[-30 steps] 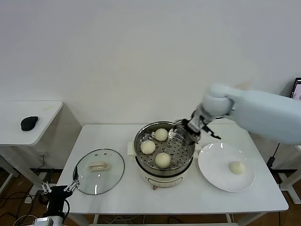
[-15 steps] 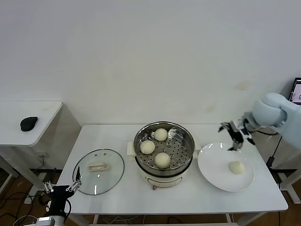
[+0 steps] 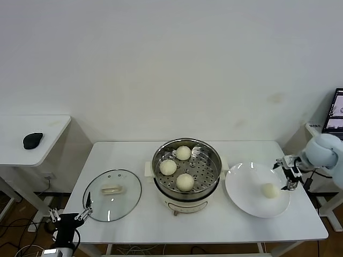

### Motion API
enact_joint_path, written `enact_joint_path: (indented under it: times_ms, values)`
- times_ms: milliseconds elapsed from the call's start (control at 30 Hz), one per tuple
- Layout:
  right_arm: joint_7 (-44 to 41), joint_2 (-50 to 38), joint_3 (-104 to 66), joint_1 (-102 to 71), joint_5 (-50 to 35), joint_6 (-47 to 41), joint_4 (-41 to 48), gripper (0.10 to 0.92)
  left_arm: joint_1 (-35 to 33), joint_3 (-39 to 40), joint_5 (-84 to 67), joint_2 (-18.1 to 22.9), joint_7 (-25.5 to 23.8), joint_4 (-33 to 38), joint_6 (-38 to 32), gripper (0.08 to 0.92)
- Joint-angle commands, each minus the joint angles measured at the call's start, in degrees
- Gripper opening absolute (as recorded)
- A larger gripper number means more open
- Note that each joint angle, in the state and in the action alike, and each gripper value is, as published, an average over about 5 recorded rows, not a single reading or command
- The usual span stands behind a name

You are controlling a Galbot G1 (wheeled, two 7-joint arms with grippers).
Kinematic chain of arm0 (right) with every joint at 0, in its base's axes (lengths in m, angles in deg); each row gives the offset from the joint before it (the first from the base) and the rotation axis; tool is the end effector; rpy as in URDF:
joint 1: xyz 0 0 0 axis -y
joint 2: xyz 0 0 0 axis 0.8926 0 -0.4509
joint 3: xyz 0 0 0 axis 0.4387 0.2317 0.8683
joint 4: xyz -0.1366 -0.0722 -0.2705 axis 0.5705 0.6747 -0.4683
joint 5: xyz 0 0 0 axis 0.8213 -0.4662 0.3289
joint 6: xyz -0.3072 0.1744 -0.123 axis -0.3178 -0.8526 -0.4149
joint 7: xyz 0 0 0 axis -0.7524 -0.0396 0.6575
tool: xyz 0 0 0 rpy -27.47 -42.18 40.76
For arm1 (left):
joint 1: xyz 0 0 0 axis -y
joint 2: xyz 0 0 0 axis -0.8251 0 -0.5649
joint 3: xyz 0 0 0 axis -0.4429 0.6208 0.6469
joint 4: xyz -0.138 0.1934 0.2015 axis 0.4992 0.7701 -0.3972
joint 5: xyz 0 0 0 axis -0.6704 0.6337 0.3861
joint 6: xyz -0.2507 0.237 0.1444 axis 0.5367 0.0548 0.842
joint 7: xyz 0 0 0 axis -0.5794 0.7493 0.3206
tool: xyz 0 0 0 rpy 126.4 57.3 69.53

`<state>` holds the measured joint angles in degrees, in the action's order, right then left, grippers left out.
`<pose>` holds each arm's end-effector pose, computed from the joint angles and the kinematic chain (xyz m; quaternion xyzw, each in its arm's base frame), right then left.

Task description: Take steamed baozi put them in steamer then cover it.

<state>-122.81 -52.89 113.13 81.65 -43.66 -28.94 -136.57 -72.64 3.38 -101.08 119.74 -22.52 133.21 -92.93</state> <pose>0.4614 -0.2139 -0.1497 0.4438 -0.5353 0.5917 0.4079 0.1837 0.1023 -0.3172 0.0733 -0.9936 -0.0859 0.0043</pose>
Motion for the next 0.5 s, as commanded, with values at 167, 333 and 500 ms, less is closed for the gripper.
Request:
enact_joint_path:
  times_ms: [167, 333, 500]
  values:
    - [0.69, 6.62, -9.14, -11.55, 5.21, 0.99, 10.40, 0.823, -0.39, -0.66, -0.09, 0.05, -0.02, -0.12, -0.04, 0.823]
    - [1.24, 9.12, -9.09, -11.50, 5.71, 1.03, 12.36, 0.823, -0.33, -0.76, -0.17, 0.05, 0.01, -0.47, -0.10, 0.823]
    - [1.84, 11.48, -9.39, -11.59, 6.53, 1.11, 14.45, 0.823, -0.26, -0.75, -0.15, 0.14, 0.03, -0.49, -0.10, 0.823]
